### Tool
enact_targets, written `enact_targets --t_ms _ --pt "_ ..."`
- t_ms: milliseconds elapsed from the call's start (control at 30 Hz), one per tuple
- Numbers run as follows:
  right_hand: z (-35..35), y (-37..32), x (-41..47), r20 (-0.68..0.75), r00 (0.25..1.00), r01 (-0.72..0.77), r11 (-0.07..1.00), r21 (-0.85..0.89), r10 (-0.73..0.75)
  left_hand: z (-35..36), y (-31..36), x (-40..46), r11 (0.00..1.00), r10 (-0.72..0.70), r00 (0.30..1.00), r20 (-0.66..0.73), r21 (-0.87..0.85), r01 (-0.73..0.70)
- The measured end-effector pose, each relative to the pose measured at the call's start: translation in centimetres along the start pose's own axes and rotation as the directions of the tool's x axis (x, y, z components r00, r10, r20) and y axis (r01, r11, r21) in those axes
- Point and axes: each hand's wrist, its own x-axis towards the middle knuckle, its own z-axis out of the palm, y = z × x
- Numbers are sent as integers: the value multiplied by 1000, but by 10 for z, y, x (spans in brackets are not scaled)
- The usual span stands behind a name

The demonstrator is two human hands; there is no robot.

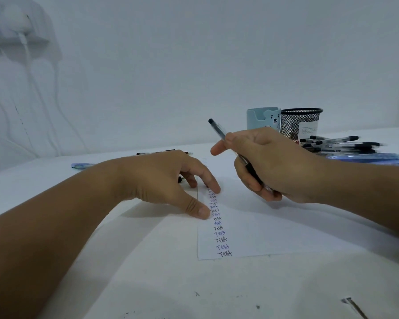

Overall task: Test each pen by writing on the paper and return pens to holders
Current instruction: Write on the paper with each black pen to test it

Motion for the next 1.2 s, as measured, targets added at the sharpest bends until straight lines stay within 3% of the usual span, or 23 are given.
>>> enact_targets --t_ms 167,300,400,467,633,767,1200 --pt "-3 1 4 -20 1000 -6 999 42 7 2 2 -1 998 9 998 -58 -66 -12" --pt "-24 1 20 -82 996 32 999 39 -28 9 2 7 994 16 947 -320 -96 -50" --pt "-62 1 34 -167 986 -7 975 -221 -30 17 2 13 988 37 857 -514 -110 -108" --pt "-93 4 42 -195 977 -15 893 -449 -82 21 4 14 984 59 821 -567 -105 -143" --pt "-157 23 54 -158 983 -76 573 -816 -95 30 5 17 990 101 807 -582 -20 -138" --pt "-188 51 53 -185 982 -176 547 -819 39 29 3 19 992 111 808 -579 9 -129" --pt "-200 61 49 -246 962 -271 400 -875 114 30 3 19 982 115 774 -623 -44 -182"
